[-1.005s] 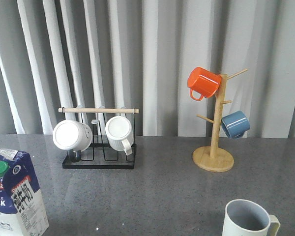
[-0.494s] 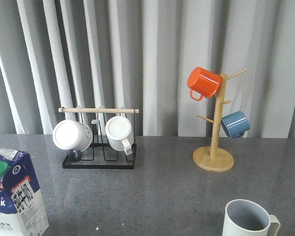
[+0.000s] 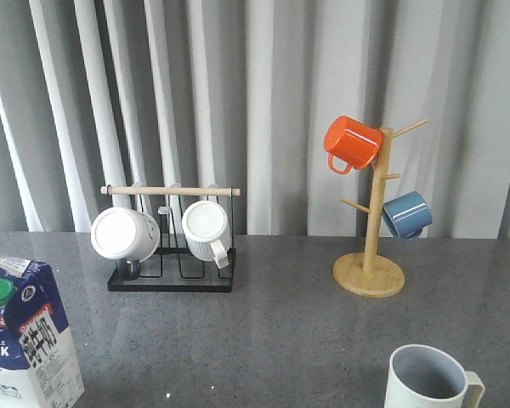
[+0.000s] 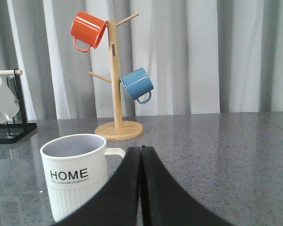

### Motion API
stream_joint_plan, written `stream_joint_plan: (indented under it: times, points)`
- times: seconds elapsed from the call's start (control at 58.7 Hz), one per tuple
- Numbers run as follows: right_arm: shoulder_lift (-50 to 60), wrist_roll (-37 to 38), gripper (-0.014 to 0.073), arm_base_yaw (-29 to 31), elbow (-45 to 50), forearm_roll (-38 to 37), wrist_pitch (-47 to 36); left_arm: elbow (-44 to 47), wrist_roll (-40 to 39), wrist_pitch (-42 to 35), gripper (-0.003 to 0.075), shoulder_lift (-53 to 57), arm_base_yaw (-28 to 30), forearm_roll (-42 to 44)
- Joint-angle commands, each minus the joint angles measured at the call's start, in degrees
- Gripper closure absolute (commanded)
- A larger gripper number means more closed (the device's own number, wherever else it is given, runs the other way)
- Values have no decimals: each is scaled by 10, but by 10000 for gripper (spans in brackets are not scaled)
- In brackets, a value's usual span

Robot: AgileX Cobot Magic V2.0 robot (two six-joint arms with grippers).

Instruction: Place milk next to cup

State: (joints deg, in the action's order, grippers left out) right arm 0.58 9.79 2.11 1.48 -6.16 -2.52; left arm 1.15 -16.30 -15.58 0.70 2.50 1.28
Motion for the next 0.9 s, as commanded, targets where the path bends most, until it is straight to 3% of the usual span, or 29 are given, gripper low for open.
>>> stream_joint_plan:
  times: [0.0, 0.17, 0.29, 0.375, 0.46, 0.613, 0.682, 0.886]
  points:
    - [6, 1, 581, 4, 2, 25, -47, -19, -14, -39, 680, 5, -2, -5]
    - [2, -2, 455, 4, -48, 30, -28, -75, -59, 31, 538, 5, -2, -5]
    - [-25, -2, 294, 4, -87, 31, 19, -113, -94, 83, 409, 5, -2, -6]
    - [-40, 2, 176, 4, -108, 40, 20, -129, -138, 87, 355, 5, -2, -6]
    - [-41, 3, 115, 4, -114, 62, -14, -132, -188, 47, 333, 5, -2, -6]
    - [-41, 14, 108, 4, -120, 116, -107, -132, -195, -6, 334, 5, -3, -6]
    - [-51, -5, 108, 4, -144, 108, -62, -135, -194, 8, 334, 5, -3, -5]
    - [-159, -86, 108, 4, -311, 88, 147, -196, -189, 149, 334, -18, -3, 31]
